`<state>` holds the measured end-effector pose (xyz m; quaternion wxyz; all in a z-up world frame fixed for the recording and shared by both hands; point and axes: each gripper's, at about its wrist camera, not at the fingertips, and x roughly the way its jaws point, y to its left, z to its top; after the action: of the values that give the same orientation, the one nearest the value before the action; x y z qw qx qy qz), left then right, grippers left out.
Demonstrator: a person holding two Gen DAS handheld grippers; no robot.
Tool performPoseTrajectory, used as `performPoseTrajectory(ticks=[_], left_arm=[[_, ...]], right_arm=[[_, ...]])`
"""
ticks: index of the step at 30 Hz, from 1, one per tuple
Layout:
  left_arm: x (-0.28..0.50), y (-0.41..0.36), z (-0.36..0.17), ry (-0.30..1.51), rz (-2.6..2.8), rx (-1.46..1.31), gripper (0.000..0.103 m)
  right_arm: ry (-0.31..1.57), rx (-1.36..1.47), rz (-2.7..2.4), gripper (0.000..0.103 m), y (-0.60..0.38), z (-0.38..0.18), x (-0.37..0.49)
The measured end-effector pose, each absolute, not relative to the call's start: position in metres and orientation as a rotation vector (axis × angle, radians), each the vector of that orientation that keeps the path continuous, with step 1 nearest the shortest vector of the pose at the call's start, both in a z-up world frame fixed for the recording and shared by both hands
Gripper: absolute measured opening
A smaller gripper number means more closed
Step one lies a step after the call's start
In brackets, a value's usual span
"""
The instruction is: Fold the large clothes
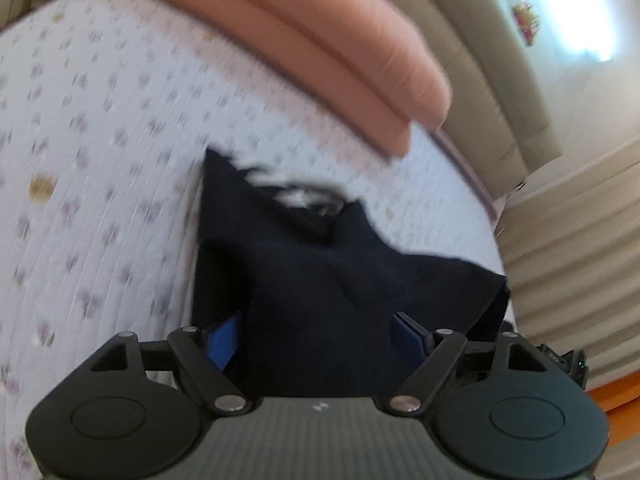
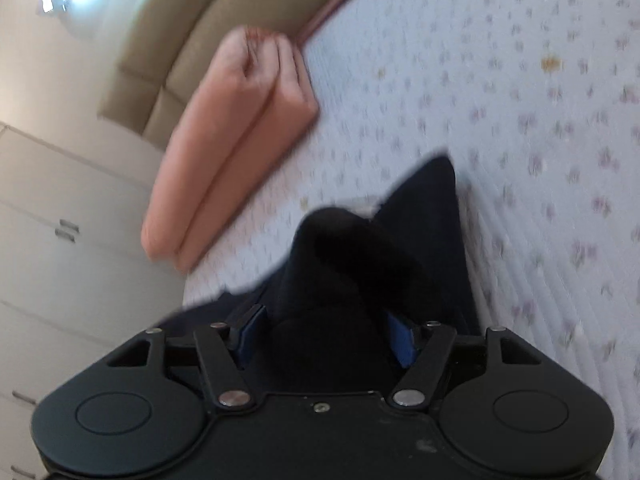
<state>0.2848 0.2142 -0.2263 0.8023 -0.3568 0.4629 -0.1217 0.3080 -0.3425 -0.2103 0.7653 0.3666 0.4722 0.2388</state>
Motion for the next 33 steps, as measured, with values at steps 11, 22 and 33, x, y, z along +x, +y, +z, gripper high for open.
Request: performPoseTrajectory(ticks=[11, 22, 33], left_arm=[[0.278, 0.219, -0.228, 1.000, -0.334, -0.801, 0.006], [0.330, 0.226, -0.168, 0.688, -0.129, -0.709, 0.056], [0.346, 0.058, -0.223, 0.770, -0.325, -0.053, 0.086]], right_arm=[[0.967, 0.959, 0.571, 0.008, -0.346, -0.196, 0.303], [0.725, 0.911, 0.423, 0.074, -0.334, -0.166, 0.355], [0.773, -0.089, 0.542, 0.084, -0.174, -0.202, 0.329]])
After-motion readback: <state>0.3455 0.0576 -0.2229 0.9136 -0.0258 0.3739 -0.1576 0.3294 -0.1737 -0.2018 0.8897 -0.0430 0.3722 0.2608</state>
